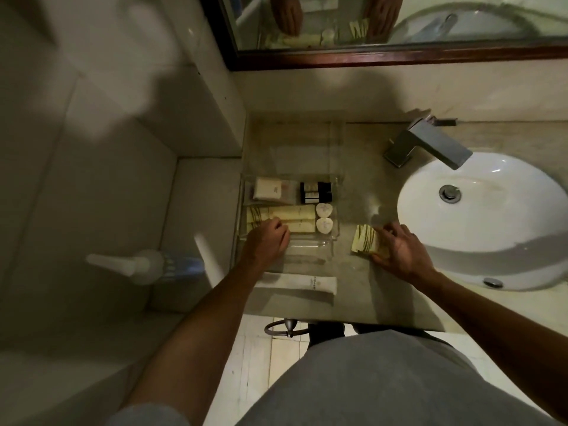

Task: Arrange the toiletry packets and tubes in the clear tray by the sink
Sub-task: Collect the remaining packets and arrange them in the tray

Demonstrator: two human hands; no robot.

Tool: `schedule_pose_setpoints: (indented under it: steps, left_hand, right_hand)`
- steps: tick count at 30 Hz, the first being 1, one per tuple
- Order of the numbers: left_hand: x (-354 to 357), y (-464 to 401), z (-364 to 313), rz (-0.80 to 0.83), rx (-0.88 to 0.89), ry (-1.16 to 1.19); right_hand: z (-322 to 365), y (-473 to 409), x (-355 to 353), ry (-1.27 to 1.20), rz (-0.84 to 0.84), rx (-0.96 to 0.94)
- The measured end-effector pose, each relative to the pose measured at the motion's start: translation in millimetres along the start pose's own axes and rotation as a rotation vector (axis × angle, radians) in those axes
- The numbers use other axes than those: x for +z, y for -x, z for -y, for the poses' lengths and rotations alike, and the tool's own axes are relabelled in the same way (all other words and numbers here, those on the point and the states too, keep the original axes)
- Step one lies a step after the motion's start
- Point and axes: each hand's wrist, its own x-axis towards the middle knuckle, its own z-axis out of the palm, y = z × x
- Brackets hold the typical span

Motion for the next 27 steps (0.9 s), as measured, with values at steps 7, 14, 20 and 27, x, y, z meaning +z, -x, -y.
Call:
schedule_pose_setpoints:
  steps: [7,14,20,27]
  left_hand:
    - [5,15,4,-0.018,0.078,-0.002]
    - [8,17,2,0.066,0.004,-0.067]
    - [2,15,-1,0.084,-0.021,-0.142]
    - [0,10,4,0.162,0.056,-0.080]
  right_hand:
    - [2,1,-1,0.001,-0.004,-0.003]
    - [5,3,-4,0.005,-0.010,-0.007]
    - [8,6,-2,0.015,-0.027,-0.012]
    - [6,26,-3,-0.035,-0.095,0.025]
